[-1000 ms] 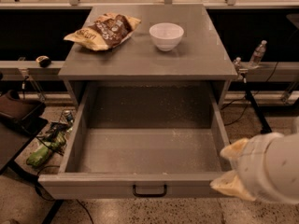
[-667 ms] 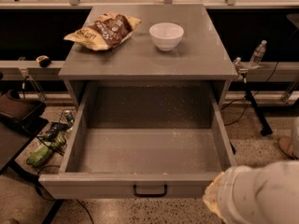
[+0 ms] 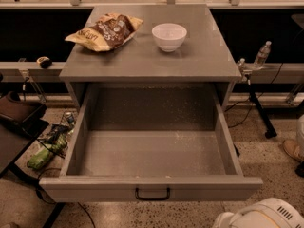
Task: Close top drawer
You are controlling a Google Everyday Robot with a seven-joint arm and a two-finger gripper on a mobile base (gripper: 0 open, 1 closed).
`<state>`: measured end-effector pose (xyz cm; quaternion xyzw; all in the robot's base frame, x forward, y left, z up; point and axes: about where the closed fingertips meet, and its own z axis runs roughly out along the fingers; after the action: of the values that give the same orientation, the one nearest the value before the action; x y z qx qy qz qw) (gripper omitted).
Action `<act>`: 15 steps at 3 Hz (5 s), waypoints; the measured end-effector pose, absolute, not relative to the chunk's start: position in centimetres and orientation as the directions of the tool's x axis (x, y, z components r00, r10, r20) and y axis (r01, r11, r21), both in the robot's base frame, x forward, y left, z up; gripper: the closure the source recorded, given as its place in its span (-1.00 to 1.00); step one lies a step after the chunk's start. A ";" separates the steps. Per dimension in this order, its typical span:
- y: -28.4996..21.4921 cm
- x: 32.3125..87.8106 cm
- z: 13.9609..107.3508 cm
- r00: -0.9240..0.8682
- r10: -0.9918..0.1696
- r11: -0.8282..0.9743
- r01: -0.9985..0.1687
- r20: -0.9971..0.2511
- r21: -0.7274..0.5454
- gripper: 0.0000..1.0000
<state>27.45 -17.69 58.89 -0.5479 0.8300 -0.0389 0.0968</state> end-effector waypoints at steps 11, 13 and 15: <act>-23.3 48.2 56.5 -0.299 -0.859 0.475 -0.768 -0.416 -0.429 1.00; -23.8 54.9 58.4 -0.213 -0.881 0.425 -0.750 -0.423 -0.507 1.00; -24.4 62.5 60.3 -0.154 -0.892 0.389 -0.743 -0.426 -0.545 1.00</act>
Offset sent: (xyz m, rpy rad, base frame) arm 0.0786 -0.0195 -0.0141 0.0232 -0.2290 -0.1603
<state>62.55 -24.37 60.27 -0.5431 0.7525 -0.1038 0.3577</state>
